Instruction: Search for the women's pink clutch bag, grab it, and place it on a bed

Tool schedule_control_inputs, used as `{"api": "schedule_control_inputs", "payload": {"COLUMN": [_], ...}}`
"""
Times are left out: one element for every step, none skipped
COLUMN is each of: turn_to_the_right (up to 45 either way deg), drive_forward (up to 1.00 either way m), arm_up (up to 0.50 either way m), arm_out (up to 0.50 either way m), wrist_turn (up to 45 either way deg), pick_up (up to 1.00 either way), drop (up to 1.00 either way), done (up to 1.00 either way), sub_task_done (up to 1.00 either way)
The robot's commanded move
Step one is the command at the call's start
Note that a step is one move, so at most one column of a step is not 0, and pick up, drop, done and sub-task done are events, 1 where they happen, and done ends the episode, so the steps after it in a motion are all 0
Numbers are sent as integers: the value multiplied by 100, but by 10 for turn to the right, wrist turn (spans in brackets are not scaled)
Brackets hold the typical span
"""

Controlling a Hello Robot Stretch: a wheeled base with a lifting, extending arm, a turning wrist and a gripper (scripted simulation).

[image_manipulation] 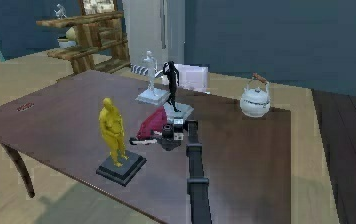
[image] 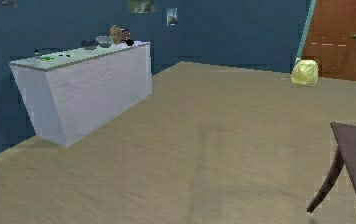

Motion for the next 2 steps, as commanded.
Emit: {"api": "schedule_control_inputs", "payload": {"turn_to_the_right": [0, 0], "drive_forward": [0, 0], "arm_up": [10, 16], "arm_out": [0, 0], "wrist_turn": [0, 0], "pick_up": [0, 0], "drop": [0, 0], "done": [0, 0], "sub_task_done": [0, 0]}}
